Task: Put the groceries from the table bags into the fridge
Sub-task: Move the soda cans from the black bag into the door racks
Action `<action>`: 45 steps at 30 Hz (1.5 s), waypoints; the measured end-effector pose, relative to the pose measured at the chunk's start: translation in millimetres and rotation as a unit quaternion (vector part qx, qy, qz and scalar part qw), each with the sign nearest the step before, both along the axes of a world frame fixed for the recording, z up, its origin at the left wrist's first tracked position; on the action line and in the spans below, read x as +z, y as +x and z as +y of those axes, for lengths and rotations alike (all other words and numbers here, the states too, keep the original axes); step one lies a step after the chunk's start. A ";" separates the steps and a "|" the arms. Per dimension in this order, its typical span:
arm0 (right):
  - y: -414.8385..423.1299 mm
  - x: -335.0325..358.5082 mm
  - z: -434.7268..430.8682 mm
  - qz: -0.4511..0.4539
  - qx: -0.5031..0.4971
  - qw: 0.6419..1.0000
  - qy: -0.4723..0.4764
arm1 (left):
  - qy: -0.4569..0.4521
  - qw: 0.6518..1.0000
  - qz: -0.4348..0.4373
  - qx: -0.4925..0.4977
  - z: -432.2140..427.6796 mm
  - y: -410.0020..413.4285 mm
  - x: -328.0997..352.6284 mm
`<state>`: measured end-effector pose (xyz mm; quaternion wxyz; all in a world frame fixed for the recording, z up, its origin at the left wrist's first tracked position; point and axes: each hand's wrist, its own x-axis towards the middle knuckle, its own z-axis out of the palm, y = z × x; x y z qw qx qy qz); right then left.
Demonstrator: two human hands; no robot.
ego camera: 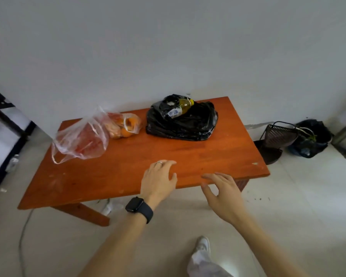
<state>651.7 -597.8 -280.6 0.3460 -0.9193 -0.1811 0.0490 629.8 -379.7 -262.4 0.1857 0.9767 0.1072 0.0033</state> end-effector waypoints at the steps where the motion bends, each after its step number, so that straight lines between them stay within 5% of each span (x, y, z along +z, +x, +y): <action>1: 18.3 -2.9 8.5 0.012 0.001 1.000 0.001 | 0.002 1.000 0.006 0.003 10.5 16.0 -0.1; 16: 218.0 -29.5 114.5 0.104 -0.013 0.993 -0.048 | 0.000 0.998 0.054 -0.034 118.3 223.8 -28.9; 24: 294.8 -43.1 175.6 0.143 -0.074 0.986 -0.049 | -0.014 0.996 0.076 0.044 174.1 349.8 -52.8; 32: 360.9 -72.7 243.6 0.180 -0.010 0.972 -0.148 | -0.010 0.973 0.206 0.107 212.3 428.8 -81.0; 39: 389.3 -99.5 311.1 0.215 0.132 0.932 -0.261 | -0.201 0.947 0.137 0.211 295.3 428.4 -109.6; 45: 374.1 -100.7 307.0 0.119 0.137 0.940 -0.288 | -0.333 0.857 0.195 0.340 312.9 424.8 -130.6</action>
